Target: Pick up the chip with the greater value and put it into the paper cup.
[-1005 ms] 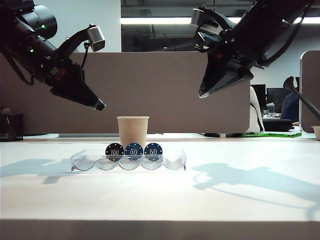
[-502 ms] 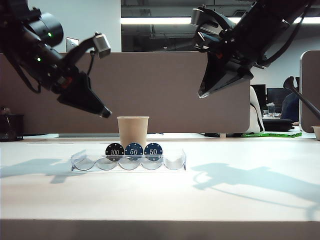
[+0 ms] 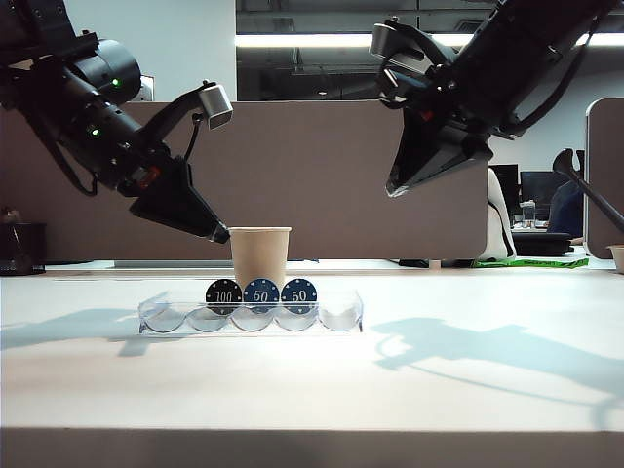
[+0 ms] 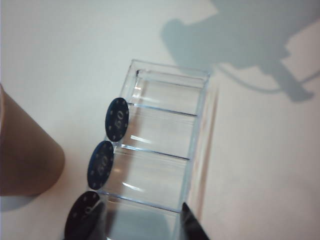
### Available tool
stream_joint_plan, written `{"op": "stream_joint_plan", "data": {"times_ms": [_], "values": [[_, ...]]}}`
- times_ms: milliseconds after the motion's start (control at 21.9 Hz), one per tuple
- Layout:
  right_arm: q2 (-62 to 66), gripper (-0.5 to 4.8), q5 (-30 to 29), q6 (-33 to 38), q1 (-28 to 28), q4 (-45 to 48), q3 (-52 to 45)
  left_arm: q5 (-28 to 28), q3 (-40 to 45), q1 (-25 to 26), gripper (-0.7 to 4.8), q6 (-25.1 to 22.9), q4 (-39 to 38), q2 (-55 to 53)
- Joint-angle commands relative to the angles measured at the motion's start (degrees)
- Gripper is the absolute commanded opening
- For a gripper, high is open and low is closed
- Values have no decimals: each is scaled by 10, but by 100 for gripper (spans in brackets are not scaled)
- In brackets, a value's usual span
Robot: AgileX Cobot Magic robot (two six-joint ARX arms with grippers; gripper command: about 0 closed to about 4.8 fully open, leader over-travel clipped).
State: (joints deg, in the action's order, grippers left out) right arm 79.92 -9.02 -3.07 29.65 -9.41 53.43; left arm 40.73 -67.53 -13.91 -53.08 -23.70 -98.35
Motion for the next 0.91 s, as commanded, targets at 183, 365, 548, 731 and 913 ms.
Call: {"op": "stream_joint_plan", "data": {"times_ms": [183, 365, 548, 731, 913], "values": [[-2, -1, -1, -2, 0, 7, 3, -16, -3, 0, 193, 8, 51, -4], [-2, -1, -1, -2, 0, 7, 3, -17, -3, 0, 193, 17, 53, -16], [-2, -1, -1, -5, 0, 7, 3, -16, -3, 0, 193, 16, 47, -28], [-2, -1, -1, -6, 0, 7, 3, -22, -3, 0, 193, 16, 53, -35], [-2, -1, -1, -6, 0, 7, 3, -25, -3, 0, 192, 17, 61, -42]]}}
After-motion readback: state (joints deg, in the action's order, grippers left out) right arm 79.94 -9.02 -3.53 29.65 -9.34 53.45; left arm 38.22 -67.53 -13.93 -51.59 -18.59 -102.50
